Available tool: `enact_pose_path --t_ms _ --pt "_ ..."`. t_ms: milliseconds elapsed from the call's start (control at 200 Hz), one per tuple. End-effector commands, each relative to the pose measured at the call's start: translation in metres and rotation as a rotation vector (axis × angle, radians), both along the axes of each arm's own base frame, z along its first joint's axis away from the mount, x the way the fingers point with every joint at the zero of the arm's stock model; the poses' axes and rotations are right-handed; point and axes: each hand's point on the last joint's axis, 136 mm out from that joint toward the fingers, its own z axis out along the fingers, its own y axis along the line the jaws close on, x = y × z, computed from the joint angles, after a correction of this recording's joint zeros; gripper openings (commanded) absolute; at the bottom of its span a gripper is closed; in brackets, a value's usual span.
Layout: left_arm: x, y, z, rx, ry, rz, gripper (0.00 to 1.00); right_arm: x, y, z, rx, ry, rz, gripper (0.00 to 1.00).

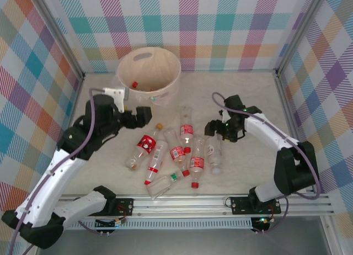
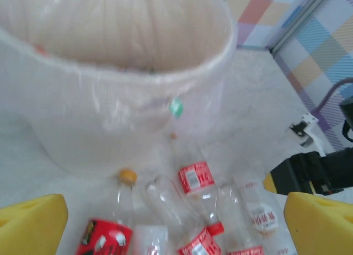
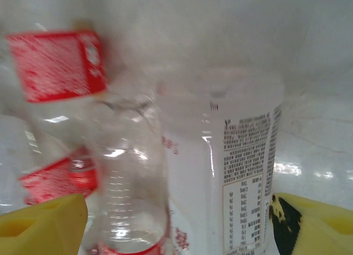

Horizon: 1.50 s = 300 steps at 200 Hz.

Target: Put the plastic bottles in the bin

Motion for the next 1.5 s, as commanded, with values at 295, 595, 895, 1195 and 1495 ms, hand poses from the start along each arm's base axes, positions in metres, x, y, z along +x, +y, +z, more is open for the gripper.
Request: enact_pose_path --t_ms 295,595,895,1195,1495 --pt "-0.002 -0.031 -0.077 -0.115 0.18 0.018 1.0 -0.004 -0.019 -0.05 -0.15 0.075 -0.038 0.83" --pt "0.016 -0.046 -0.085 -0.091 0.184 0.003 1.0 0.001 -0.028 -0.059 -0.202 0.065 -0.063 0.72" --pt "0.013 -0.051 -0.078 -0.112 0.164 -0.036 1.0 0.011 -0.034 -0.019 -0.199 -0.029 -0.066 0.61" --pt "-0.015 -0.131 -0.022 -0.338 0.095 -0.45 1.0 0.026 0.011 0.095 0.233 -0.276 0.01 0.62" --pt "-0.035 -0.222 -0.034 -0.312 0.128 -0.692 1.0 0.019 0.044 0.156 0.525 -0.367 0.079 0.61"
